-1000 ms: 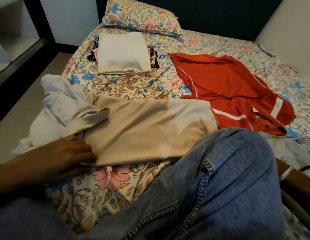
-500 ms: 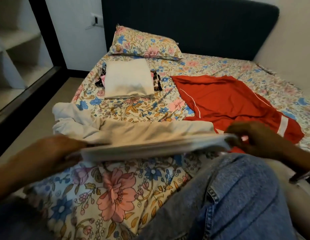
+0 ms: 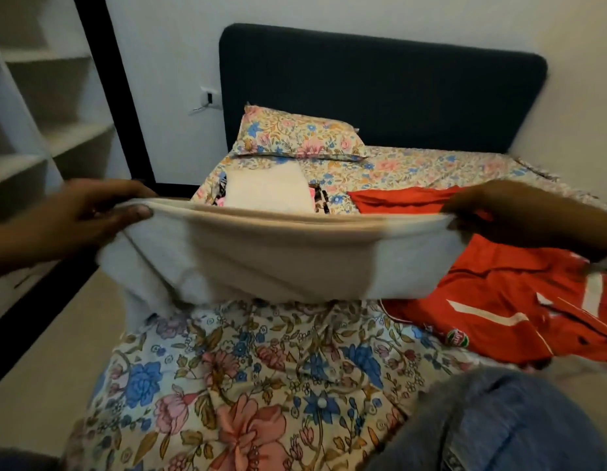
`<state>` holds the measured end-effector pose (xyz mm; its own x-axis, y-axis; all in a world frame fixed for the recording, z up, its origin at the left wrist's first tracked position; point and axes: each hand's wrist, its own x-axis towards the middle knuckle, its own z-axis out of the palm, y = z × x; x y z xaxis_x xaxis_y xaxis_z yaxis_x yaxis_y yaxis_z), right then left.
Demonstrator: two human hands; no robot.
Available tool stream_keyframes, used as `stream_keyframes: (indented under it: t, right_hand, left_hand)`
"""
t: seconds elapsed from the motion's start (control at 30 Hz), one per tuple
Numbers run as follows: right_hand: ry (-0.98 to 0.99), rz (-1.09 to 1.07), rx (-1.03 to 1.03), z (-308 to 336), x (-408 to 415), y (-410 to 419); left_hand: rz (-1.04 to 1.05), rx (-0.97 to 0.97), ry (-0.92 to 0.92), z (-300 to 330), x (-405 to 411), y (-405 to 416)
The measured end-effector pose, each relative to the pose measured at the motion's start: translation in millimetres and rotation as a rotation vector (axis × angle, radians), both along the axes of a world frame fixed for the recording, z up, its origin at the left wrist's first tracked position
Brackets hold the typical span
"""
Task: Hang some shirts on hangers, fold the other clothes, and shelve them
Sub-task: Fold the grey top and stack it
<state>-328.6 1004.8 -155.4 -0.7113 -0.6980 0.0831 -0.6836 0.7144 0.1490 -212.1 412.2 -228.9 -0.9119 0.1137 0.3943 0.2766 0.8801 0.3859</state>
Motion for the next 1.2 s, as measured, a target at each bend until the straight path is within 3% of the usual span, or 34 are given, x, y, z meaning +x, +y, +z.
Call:
stream_keyframes:
  t: [0.07, 0.1, 0.13, 0.2, 0.3, 0.47, 0.6, 0.7, 0.93, 1.1, 1.2]
  right_hand:
    - [0.081, 0.020, -0.175, 21.7, -7.7, 9.7]
    - [0.118, 0.012, -0.238, 30.3, -16.5, 11.3]
    - [0.134, -0.011, -0.279, 36.7, -28.9, 8.8]
    - [0.145, -0.093, -0.254, 41.1, -60.3, -3.8]
    - [0.162, -0.251, -0.180, 34.9, -102.3, -22.7]
    - [0.257, -0.367, -0.266, 36.7, -119.6, -21.2]
    - [0.441, -0.301, -0.290, 21.3, -90.0, -3.3]
    - [0.548, -0.278, -0.226, -23.4, -61.8, 17.6]
    - [0.217, -0.216, 0.003, -177.9, -1.3, 75.2]
    - [0.283, -0.222, -0.082, -194.3, 24.7, 80.8]
    - [0.238, -0.223, -0.024, -188.4, 22.8, 84.3]
  left_hand:
    - [0.151, -0.081, 0.141, -10.0, -33.0, -98.6]
    - [0.173, -0.073, 0.236, -5.1, -41.9, -119.1]
    - [0.099, -0.062, 0.219, 7.0, -51.1, -120.9]
    - [0.002, -0.181, 0.088, 49.6, -58.6, -52.5]
    - [-0.010, -0.447, 0.137, 81.4, -73.3, 29.1]
    - [0.120, -0.351, 0.162, 83.0, -93.8, 30.4]
    - [0.125, -0.289, 0.228, 49.2, -53.9, 45.4]
    - [0.007, -0.306, 0.236, 3.4, -16.3, 71.8]
    - [-0.329, -0.598, 0.095, -146.0, 37.2, 124.7]
    - [-0.359, -0.637, 0.250, -154.0, 39.4, 122.6]
    - [-0.319, -0.589, 0.217, -148.0, 50.4, 126.9]
